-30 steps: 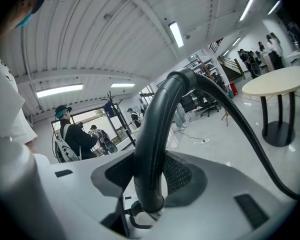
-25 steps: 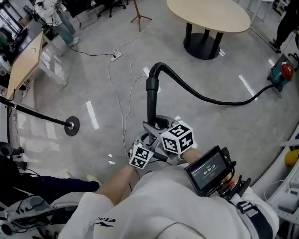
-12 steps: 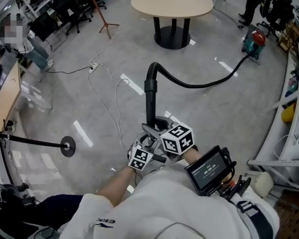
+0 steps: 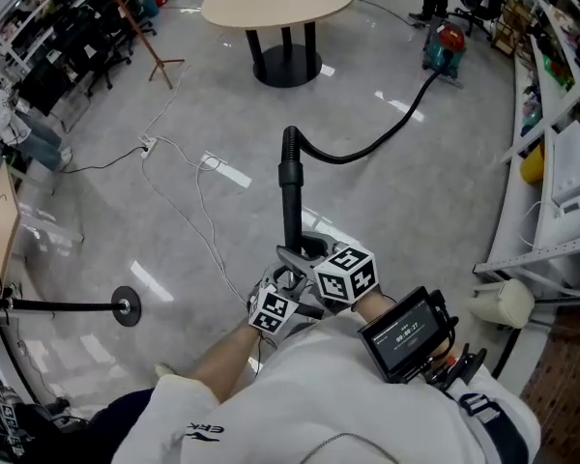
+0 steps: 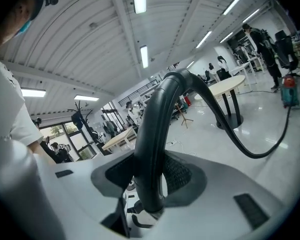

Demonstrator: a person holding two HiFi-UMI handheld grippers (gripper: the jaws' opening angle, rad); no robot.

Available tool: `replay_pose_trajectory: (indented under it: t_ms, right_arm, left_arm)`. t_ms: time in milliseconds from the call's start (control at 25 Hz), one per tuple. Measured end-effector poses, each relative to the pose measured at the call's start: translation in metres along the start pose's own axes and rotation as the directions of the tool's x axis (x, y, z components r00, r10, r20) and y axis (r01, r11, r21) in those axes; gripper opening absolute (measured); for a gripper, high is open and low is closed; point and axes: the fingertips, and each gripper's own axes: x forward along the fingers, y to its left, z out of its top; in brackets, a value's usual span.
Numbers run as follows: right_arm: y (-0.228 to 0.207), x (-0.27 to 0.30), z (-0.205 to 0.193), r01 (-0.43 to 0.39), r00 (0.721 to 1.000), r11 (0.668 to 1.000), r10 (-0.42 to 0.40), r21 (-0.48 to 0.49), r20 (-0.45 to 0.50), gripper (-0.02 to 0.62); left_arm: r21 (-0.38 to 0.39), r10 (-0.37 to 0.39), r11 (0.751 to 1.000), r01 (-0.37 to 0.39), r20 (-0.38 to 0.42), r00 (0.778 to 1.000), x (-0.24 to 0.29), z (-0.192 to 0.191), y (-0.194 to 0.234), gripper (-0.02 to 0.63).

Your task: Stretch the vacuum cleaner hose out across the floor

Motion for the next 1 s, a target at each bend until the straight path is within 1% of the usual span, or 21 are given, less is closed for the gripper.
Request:
replay_pose_trajectory:
  t_ms: [160,360,480,680,800,1000]
  right_arm:
    - [0.0,-0.025,-0.017,0.024,1.0,0.999,-0.024,0.024,0.006,0.163]
    - [-0.001,-0.049,-0.036,0.045,0.999,0.998,-0.045,0.044,0.007,0.161]
    - [-0.004,-0.063,-0.045,0.055,0.998,0.997,-0.056,0.056,0.005,0.161]
    - [-0.017,-0.095,-0.054,0.061,0.998,0.994,-0.063,0.085,0.012,0.161]
    - [-0.027,-0.113,-0.058,0.069,0.997,0.993,-0.07,0.094,0.017,0.161]
    - [-0.035,-0.126,-0.075,0.093,0.996,0.993,-0.094,0.07,0.0,0.16]
  left_arm:
    - [0.067,-0.087,0.994,0.089,-0.026,0.996,0.005,-0.002,-0.036,0.161]
    - [0.128,-0.194,0.972,0.199,-0.049,0.98,0.014,-0.005,-0.076,0.161]
    - [0.146,-0.254,0.955,0.259,-0.052,0.966,0.019,-0.003,-0.099,0.163]
    - [0.176,-0.35,0.918,0.356,-0.065,0.934,0.031,0.008,-0.136,0.171]
    - [0.192,-0.383,0.901,0.389,-0.071,0.921,0.039,0.017,-0.153,0.175]
    - [0.208,-0.408,0.887,0.412,-0.065,0.911,0.045,0.025,-0.166,0.175]
